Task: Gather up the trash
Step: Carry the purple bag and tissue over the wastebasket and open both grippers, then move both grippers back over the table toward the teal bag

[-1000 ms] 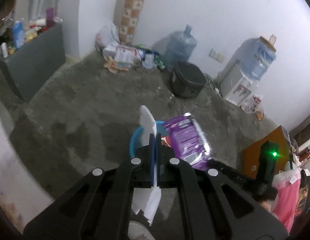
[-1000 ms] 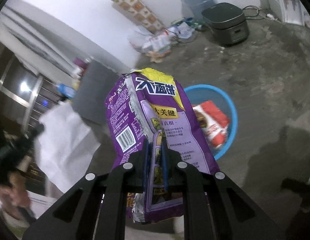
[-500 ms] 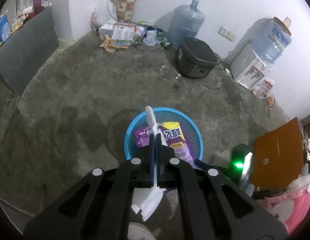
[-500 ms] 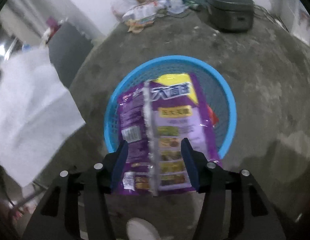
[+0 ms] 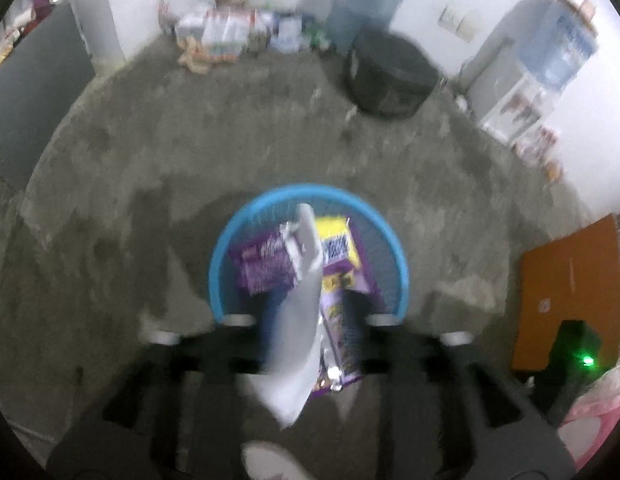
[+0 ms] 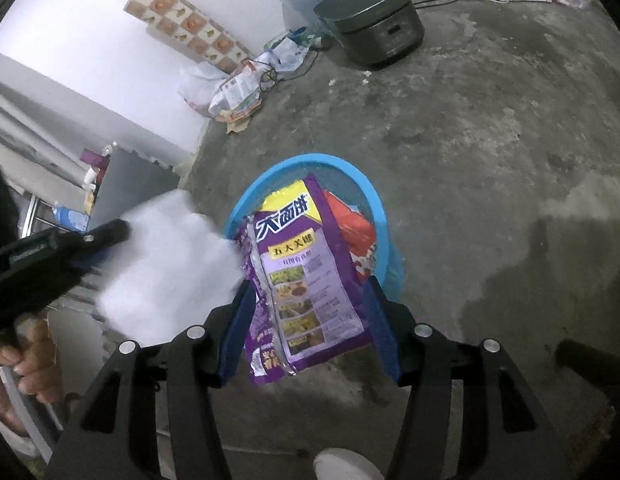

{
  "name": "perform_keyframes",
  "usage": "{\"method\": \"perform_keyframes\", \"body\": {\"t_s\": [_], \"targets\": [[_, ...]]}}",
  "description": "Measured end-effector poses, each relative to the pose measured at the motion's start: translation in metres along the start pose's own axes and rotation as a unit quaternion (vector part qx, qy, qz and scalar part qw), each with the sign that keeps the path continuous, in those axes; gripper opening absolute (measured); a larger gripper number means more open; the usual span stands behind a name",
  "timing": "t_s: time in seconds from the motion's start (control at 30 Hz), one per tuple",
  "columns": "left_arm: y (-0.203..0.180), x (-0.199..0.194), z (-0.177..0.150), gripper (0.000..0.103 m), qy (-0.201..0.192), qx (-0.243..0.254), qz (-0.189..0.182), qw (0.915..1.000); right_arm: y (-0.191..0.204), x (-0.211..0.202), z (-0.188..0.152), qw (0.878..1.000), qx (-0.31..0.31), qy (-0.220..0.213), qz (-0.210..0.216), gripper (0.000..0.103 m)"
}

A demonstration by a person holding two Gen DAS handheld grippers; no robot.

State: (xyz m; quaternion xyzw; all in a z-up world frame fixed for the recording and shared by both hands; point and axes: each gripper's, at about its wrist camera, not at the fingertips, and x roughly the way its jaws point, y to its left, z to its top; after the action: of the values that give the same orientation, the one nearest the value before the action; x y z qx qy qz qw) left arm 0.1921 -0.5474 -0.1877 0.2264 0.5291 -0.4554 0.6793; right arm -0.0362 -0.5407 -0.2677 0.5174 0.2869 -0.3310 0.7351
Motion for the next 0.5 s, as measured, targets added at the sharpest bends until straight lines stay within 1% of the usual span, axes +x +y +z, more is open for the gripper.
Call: {"method": "perform_keyframes", "body": {"t_s": [0.03,0.1,0.13,0.2,0.33,0.4,0.43,0.47,0.5], "targets": [[0.001,0.001,-0.002,0.045,0.001,-0.002,0.001,1.0,0.0,0.0,-0.001,1.0,-0.001,0.001,0.0,0.054],[0.003,-0.002,-0.005,0.046,0.0,-0.005,0.002,1.0,0.001,-0.001,-0.001,1.0,-0.002,0.001,0.002,0.054],[0.004,-0.005,-0.005,0.048,-0.002,-0.006,0.002,1.0,0.001,-0.002,0.0,1.0,-0.004,0.001,0.004,0.054],[0.008,-0.015,-0.005,0.049,-0.012,-0.006,0.005,0.9999,0.004,-0.002,0.0,1.0,-0.008,0.001,0.007,0.054],[0.015,-0.045,0.0,0.049,-0.035,0.002,0.018,0.9992,0.018,0.003,-0.002,1.0,-0.026,0.005,0.014,0.054],[0.018,-0.066,0.001,0.049,-0.042,0.013,0.026,0.9987,0.031,0.008,-0.004,0.999,-0.046,0.014,0.016,0.054],[0.019,-0.076,0.001,0.049,-0.043,0.018,0.031,0.9984,0.038,0.012,-0.005,0.998,-0.057,0.019,0.017,0.053],[0.021,-0.088,0.001,0.049,-0.044,0.025,0.034,0.9981,0.05,0.017,-0.006,0.997,-0.075,0.029,0.02,0.046],[0.024,-0.1,-0.001,0.049,-0.045,0.031,0.036,0.9979,0.06,0.024,-0.007,0.995,-0.094,0.039,0.021,0.042]]}}
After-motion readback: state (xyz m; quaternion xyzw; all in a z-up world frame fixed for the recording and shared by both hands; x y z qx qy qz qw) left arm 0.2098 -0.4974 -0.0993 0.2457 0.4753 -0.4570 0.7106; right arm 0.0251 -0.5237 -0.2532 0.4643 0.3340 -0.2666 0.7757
